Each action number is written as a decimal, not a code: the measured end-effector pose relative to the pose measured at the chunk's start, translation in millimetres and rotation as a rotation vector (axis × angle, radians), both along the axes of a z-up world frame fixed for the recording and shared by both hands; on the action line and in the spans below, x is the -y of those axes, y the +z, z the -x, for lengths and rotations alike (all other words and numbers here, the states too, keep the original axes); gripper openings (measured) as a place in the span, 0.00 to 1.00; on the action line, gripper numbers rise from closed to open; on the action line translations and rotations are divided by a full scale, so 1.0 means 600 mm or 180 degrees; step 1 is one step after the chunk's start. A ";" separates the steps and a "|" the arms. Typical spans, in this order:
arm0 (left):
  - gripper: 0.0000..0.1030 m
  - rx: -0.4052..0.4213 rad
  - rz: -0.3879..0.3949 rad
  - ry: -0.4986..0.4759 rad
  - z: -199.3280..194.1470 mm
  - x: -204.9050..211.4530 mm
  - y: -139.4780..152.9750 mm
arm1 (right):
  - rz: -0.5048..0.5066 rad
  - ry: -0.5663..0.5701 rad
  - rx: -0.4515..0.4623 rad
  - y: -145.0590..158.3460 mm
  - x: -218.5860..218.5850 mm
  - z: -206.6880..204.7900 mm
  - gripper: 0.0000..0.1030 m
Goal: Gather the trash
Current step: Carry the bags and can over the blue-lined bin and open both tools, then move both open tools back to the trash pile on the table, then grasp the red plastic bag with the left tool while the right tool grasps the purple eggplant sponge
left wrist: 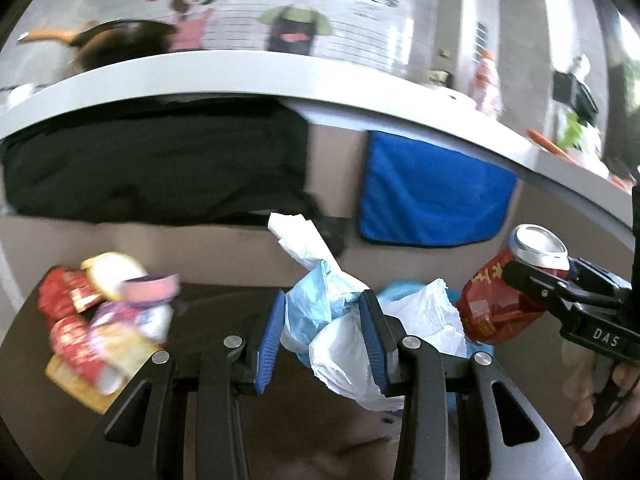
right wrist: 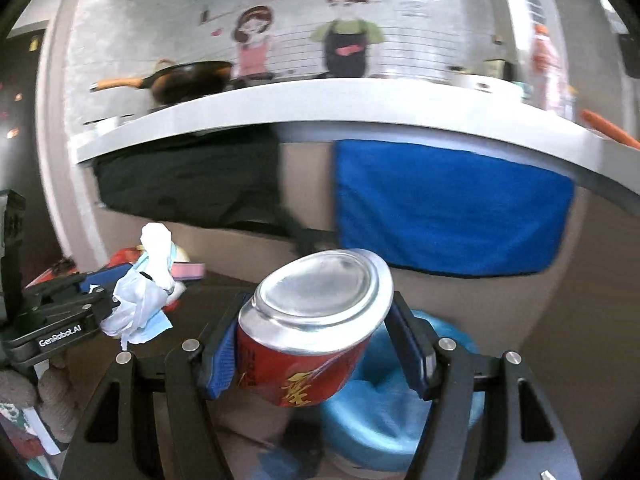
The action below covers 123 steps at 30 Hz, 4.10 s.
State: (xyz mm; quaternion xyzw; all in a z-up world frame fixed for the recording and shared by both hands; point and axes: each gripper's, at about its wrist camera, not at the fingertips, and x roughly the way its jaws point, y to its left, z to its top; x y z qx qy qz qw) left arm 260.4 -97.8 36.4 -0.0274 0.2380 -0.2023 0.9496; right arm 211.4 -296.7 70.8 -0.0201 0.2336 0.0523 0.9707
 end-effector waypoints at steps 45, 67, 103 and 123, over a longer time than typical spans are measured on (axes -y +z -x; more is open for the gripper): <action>0.68 -0.0890 0.0384 -0.0716 -0.215 0.184 -0.134 | -0.0403 -0.0536 -0.0382 -0.161 0.229 -0.118 0.69; 0.68 -0.0208 0.0082 0.0691 -0.038 -0.231 -0.051 | 0.0016 -0.0162 0.0008 -0.061 -0.003 -0.038 0.73; 0.68 -0.1161 0.1023 0.1449 -0.313 -0.611 -0.229 | 0.0044 0.1113 -0.0810 -0.161 -0.393 -0.246 0.70; 0.62 -0.1195 0.0684 0.0591 -0.185 -0.527 -0.202 | -0.0169 0.0877 -0.1378 -0.245 -0.458 -0.430 0.71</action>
